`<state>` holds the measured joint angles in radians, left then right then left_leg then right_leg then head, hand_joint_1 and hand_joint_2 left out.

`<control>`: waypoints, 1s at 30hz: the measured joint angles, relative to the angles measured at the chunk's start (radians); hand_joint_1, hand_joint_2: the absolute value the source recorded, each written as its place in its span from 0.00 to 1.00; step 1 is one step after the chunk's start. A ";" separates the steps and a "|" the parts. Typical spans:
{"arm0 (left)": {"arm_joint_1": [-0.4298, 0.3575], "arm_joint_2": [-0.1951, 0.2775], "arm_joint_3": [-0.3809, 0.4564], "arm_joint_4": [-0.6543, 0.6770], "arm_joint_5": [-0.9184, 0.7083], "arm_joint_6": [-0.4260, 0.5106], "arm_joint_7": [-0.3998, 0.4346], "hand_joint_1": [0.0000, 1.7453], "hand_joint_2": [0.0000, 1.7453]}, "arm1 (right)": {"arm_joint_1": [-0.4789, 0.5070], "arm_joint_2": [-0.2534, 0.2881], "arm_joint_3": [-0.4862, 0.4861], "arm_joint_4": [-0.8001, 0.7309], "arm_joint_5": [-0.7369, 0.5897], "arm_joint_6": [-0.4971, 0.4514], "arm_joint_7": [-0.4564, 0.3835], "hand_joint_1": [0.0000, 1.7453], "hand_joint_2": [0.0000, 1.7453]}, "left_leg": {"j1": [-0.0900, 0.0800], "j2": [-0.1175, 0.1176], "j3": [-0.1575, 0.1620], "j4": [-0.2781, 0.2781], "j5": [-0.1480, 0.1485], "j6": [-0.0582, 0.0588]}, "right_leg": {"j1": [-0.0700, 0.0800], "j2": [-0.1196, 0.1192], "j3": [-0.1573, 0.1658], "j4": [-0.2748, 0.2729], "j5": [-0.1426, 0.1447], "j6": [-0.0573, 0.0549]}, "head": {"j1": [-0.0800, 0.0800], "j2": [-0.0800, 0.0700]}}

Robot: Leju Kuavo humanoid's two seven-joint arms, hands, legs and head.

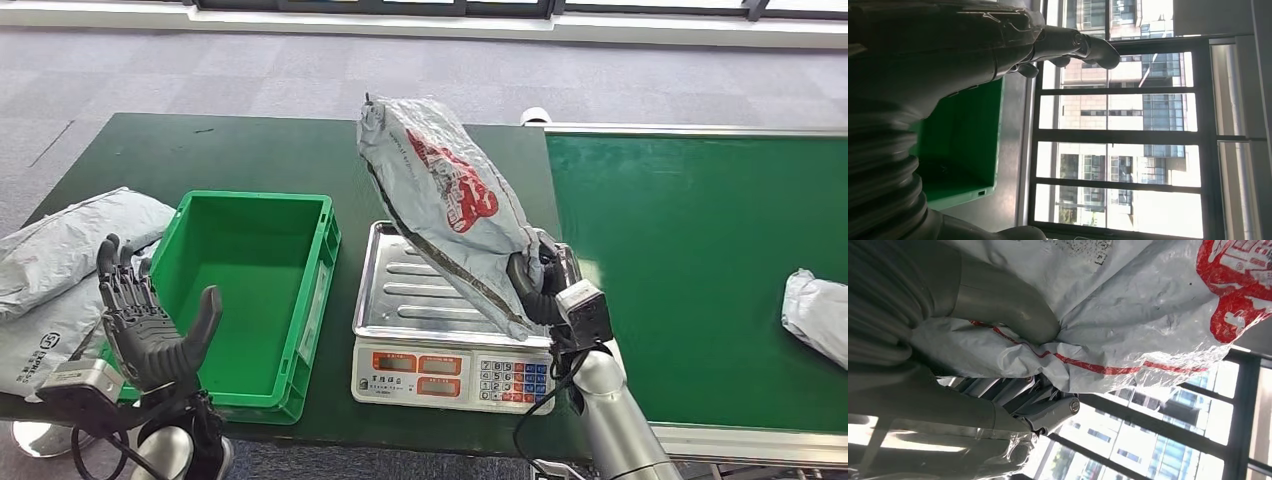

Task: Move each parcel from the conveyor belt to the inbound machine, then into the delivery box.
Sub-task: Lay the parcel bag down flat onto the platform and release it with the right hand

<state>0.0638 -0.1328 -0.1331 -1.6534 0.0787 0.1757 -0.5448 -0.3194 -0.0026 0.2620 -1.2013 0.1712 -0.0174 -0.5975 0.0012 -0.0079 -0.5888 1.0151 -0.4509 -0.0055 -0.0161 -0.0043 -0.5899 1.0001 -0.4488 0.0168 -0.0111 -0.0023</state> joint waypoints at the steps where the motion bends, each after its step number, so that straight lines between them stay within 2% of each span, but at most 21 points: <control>1: 0.002 0.000 0.000 -0.002 -0.003 -0.001 0.001 0.00 1.00 | 0.000 0.004 0.002 0.002 -0.002 0.009 -0.001 1.00 1.00 | 0.000 0.000 0.000 0.000 0.000 0.000 | 0.000 0.000 0.000 0.000 0.000 0.000 | 0.000 0.000; 9: 0.006 0.000 0.000 -0.002 -0.018 -0.021 0.009 0.00 1.00 | 0.001 0.028 0.004 0.016 -0.015 0.071 0.003 1.00 1.00 | 0.000 0.000 0.000 0.000 0.000 0.000 | 0.000 0.000 0.000 0.000 0.000 0.000 | 0.000 0.000; 13: 0.006 0.000 -0.002 0.005 -0.018 -0.030 0.006 0.00 1.00 | 0.007 0.030 0.004 0.018 0.008 0.054 0.016 0.00 1.00 | 0.000 0.000 0.000 0.000 0.000 0.000 | 0.000 0.000 0.000 0.000 0.000 0.000 | 0.000 0.000; 18: 0.004 0.000 -0.012 0.008 -0.024 -0.037 0.008 0.00 1.00 | 0.045 0.029 -0.005 0.005 0.041 -0.035 0.044 0.00 1.00 | 0.000 0.000 0.000 0.000 0.000 0.000 | 0.000 0.000 -0.001 0.000 0.000 0.000 | 0.000 0.000; 23: 0.000 -0.004 -0.013 0.006 -0.057 -0.036 0.031 0.00 1.00 | 0.140 0.026 -0.042 -0.092 0.110 -0.097 0.058 0.00 1.00 | 0.000 0.000 0.000 0.000 -0.001 0.000 | 0.000 0.001 -0.001 -0.001 0.000 0.000 | 0.000 0.000; 30: -0.021 -0.005 -0.013 -0.005 -0.095 -0.019 0.070 0.00 1.00 | 0.244 0.025 -0.094 -0.248 0.172 -0.118 0.086 0.00 1.00 | 0.000 0.002 0.000 0.000 -0.002 0.000 | 0.000 0.002 -0.002 -0.001 -0.001 0.000 | 0.000 0.000</control>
<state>0.0430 -0.1377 -0.1461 -1.6589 -0.0166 0.1570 -0.4751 -0.0758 0.0225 0.1683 -1.4490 0.3428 -0.1350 -0.5117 0.0012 -0.0061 -0.5888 1.0152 -0.4524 -0.0058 -0.0161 -0.0022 -0.5917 0.9994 -0.4494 0.0165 -0.0111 -0.0023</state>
